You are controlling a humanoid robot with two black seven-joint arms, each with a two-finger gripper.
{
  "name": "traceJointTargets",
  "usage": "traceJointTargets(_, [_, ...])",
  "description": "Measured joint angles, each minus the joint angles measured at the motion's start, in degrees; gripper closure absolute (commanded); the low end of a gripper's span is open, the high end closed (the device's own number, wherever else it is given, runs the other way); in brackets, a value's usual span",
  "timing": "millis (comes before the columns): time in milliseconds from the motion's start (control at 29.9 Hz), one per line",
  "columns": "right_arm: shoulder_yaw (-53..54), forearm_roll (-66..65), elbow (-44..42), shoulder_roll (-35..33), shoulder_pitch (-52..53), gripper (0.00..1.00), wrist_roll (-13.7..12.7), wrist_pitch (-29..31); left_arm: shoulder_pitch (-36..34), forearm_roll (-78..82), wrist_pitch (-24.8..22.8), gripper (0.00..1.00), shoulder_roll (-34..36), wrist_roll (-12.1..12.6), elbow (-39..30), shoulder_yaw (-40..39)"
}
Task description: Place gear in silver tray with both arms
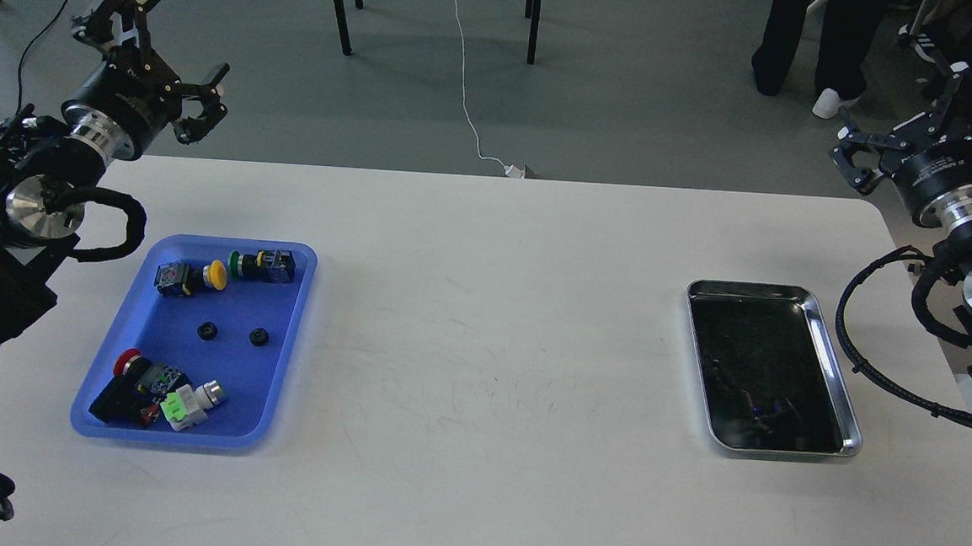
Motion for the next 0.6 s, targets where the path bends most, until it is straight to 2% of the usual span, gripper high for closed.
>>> traceJointTargets(368, [0.26,0.0,-0.08,0.48,0.14,0.0,0.0,0.0,0.57,0.83,0.0,0.02,3.09,0.32,0.02,-0.72])
traceJointTargets(602, [0.02,0.0,-0.1,-0.27,0.22,0.0,-0.01,0.0,1.56,11.57,0.0,0.02,10.04,0.13,-2.01,1.13])
